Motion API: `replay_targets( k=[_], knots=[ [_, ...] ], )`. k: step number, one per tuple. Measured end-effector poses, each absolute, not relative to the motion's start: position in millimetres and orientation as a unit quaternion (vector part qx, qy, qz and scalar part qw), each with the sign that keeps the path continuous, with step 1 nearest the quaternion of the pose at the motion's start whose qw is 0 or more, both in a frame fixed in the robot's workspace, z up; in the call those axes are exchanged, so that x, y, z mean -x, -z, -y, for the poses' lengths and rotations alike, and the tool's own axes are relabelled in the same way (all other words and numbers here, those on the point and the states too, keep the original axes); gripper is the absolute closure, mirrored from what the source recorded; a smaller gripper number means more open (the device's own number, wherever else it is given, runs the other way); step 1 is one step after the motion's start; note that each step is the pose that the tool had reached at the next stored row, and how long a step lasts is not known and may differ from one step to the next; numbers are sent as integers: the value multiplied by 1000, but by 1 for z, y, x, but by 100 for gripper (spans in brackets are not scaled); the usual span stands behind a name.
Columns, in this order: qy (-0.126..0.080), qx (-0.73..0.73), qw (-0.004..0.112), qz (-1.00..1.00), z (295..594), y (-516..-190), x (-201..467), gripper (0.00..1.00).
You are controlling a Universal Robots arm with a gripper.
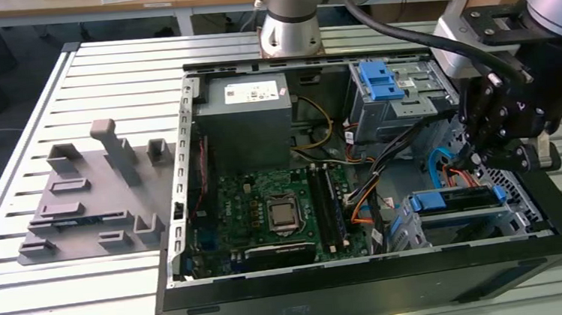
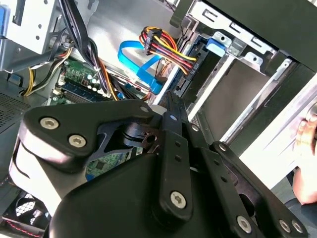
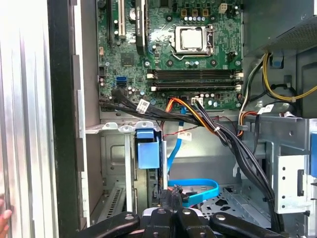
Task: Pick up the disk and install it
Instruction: 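Insert the second disk wire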
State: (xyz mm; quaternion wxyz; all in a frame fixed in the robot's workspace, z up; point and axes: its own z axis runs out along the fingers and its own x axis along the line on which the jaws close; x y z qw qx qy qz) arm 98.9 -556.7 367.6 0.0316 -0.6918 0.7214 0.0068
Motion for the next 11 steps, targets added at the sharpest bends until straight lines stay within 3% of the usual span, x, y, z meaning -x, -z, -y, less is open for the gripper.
replay_targets(
  k=[8,9,11],
  knots=[
    [-5,692,30,-721,546,-368,-99,89],
    [-4,692,29,-721,545,-368,-99,83],
    [-2,692,27,-721,542,-368,-99,82]
  ],
)
